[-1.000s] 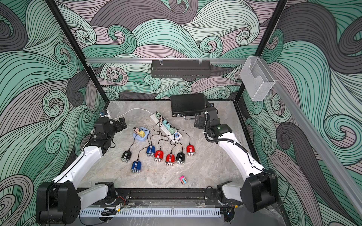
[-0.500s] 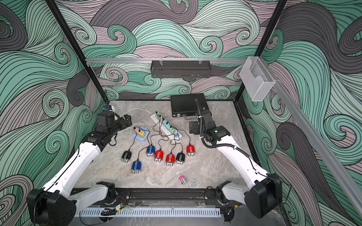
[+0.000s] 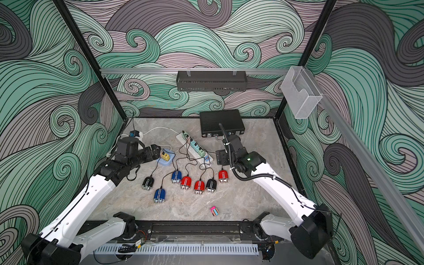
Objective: Unplug the electric shaver
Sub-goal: Pick up the electric shaver from the center of the board.
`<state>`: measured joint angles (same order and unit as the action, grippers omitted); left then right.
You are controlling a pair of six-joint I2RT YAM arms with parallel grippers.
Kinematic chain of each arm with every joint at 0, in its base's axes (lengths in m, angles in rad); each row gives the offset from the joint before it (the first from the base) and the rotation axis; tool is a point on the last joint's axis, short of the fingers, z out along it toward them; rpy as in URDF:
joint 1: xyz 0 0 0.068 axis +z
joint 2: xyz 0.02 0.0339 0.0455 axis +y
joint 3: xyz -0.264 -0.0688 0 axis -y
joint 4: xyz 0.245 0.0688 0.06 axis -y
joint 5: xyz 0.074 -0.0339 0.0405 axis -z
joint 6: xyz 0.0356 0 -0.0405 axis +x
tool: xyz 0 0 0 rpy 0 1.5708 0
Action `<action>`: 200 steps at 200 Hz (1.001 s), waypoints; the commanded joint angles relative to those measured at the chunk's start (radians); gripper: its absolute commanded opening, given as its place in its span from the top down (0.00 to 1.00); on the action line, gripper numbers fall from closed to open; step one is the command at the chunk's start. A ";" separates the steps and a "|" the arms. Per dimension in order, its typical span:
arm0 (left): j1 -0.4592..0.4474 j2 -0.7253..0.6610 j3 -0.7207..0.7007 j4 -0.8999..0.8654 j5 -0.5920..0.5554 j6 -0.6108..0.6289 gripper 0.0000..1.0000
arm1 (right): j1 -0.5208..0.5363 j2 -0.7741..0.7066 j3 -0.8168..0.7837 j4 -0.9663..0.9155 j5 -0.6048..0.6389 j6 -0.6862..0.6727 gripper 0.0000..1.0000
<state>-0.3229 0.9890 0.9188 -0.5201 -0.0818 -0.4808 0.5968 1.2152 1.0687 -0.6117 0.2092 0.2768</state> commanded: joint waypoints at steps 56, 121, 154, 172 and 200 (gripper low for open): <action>-0.171 0.032 -0.006 -0.031 -0.019 -0.050 0.10 | 0.009 0.046 -0.038 -0.056 0.025 0.053 0.19; -0.380 0.228 0.077 0.036 -0.082 -0.086 0.10 | 0.001 0.129 -0.061 -0.055 0.027 0.098 0.20; -0.457 0.335 0.140 0.066 -0.087 -0.097 0.10 | -0.060 0.158 -0.081 -0.039 -0.041 0.123 0.20; -0.489 0.384 0.175 0.071 -0.090 -0.102 0.10 | -0.097 0.174 -0.095 -0.027 -0.090 0.124 0.21; -0.538 0.457 0.219 0.080 -0.090 -0.104 0.10 | -0.125 0.178 -0.122 -0.016 -0.103 0.132 0.21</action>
<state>-0.8227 1.3937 1.0836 -0.4587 -0.1551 -0.5716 0.4911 1.3880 0.9707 -0.6334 0.1432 0.3798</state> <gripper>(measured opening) 0.899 0.789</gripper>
